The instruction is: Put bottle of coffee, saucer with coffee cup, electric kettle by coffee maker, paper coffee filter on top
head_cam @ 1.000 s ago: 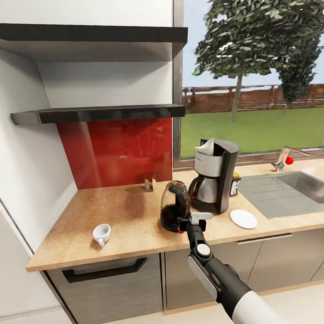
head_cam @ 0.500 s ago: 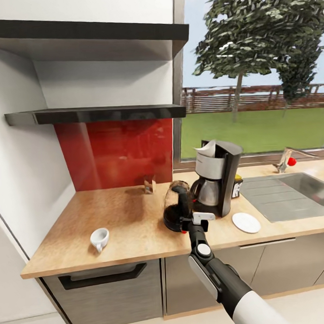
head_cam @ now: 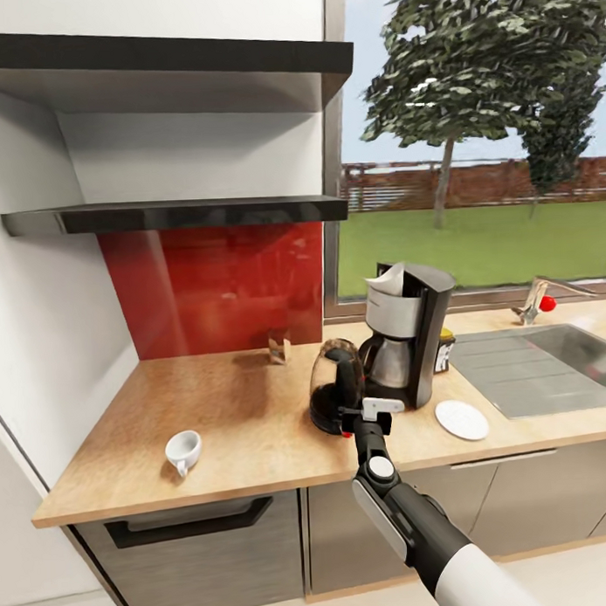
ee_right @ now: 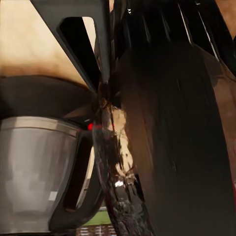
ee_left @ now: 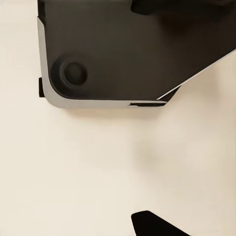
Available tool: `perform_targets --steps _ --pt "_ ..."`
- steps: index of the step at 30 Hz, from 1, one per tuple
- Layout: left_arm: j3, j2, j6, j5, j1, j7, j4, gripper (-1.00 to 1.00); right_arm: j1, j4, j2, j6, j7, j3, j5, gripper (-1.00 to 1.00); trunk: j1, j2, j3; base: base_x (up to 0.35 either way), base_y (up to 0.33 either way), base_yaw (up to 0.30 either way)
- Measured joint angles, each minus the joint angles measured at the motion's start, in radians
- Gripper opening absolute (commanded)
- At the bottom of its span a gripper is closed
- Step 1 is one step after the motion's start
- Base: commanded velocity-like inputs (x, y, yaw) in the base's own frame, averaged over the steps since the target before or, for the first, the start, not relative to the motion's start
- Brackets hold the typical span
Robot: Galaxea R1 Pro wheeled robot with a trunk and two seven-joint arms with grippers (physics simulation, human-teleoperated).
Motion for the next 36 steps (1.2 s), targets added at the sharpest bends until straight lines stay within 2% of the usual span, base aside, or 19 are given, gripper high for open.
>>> perform_targets --steps 5,6,36 --pt "0.001 0.0 0.0 0.0 0.0 0.0 0.0 1.0 0.0 0.0 0.0 0.0 -0.001 0.0 0.0 -1.0 0.0 0.0 0.0 0.128 -0.044 0.0" --pt "0.001 0.0 0.0 0.0 0.0 0.0 0.0 1.0 0.0 0.0 0.0 0.0 -0.001 0.0 0.0 1.0 0.0 0.0 0.0 0.043 -0.005 0.0" --pt "-0.001 0.001 -0.001 0.001 0.0 0.0 0.0 1.0 0.0 -0.002 0.0 0.0 0.0 0.0 0.004 1.0 0.0 0.0 0.0 0.001 0.0 0.0"
